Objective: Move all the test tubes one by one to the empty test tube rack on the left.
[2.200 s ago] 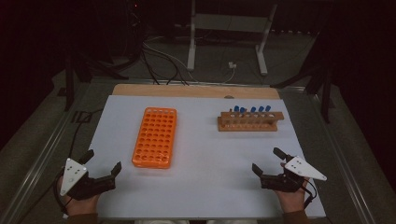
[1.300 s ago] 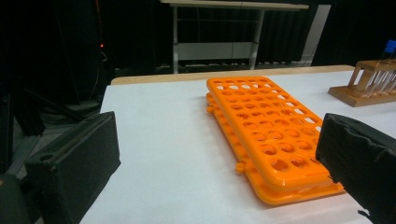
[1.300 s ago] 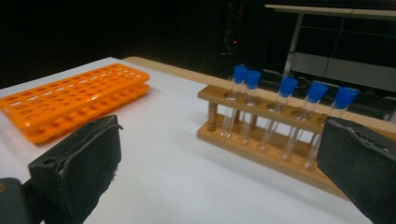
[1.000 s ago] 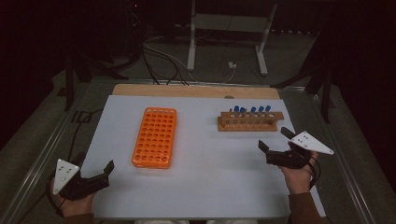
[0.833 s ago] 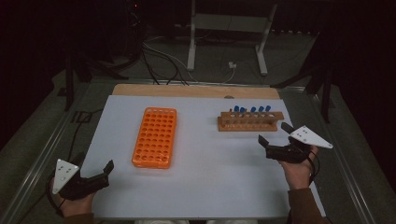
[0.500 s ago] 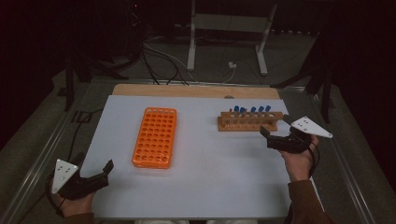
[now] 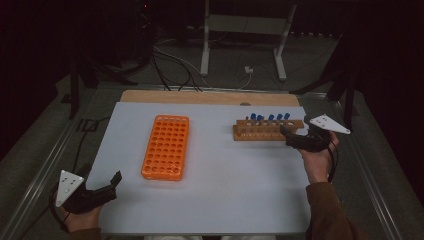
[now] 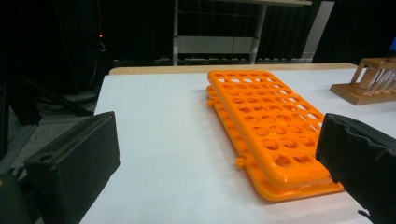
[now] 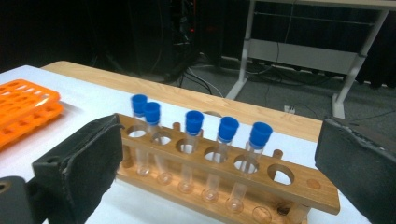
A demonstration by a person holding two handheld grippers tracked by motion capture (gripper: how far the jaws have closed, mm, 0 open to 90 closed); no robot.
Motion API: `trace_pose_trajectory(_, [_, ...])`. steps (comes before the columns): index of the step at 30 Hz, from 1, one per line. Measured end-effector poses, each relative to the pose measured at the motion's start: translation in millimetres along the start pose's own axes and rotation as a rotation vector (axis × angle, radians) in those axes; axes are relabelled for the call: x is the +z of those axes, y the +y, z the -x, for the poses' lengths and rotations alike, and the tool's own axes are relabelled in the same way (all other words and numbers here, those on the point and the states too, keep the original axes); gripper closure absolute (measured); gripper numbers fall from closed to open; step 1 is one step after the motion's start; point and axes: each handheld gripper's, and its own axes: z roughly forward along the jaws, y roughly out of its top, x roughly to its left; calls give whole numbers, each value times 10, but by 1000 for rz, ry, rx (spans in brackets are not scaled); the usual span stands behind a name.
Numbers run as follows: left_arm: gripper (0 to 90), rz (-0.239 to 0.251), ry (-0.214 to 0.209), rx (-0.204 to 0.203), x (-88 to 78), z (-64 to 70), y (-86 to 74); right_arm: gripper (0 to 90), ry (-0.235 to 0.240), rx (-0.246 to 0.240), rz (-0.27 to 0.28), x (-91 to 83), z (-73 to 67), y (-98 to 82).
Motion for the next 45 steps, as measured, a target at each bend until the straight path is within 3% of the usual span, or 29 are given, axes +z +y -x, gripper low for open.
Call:
trace_pose_trajectory(10, [6, -4, -5, -5, 13, 3, -4, 84, -16, 51, -27, 186, 114, -71])
trace_pose_trajectory(14, [6, 0, -5, -9, 8, -4, -4, 200, -40, 73, -66, 279, 147, -137])
trace_pose_trajectory(16, [6, -2, -8, -13, 13, -9, -6, 280, -93, 81, -100, 326, 156, -167])
trace_pose_trajectory(18, [6, -3, -9, -15, 19, -9, -7, 344, -102, 83, -113, 363, 177, -199])
trace_pose_trajectory(19, [6, -4, -9, -15, 21, -8, -8, 427, -100, 81, -119, 397, 190, -220])
trace_pose_trajectory(20, [6, -6, -10, -13, 21, -7, -8, 427, -100, 81, -119, 397, 190, -220])
trace_pose_trajectory(24, [6, -4, -10, -14, 20, -6, -7, 613, -116, 58, -119, 474, 179, -242])
trace_pose_trajectory(26, [6, -4, -11, -17, 22, -9, -9, 656, -107, 71, -117, 512, 184, -255])
trace_pose_trajectory(38, [6, -4, -13, -22, 22, -15, -12, 698, -119, 163, -101, 631, 244, -328])
trace_pose_trajectory(45, [6, -5, -13, -22, 22, -17, -14, 741, -121, 130, -102, 642, 212, -330])
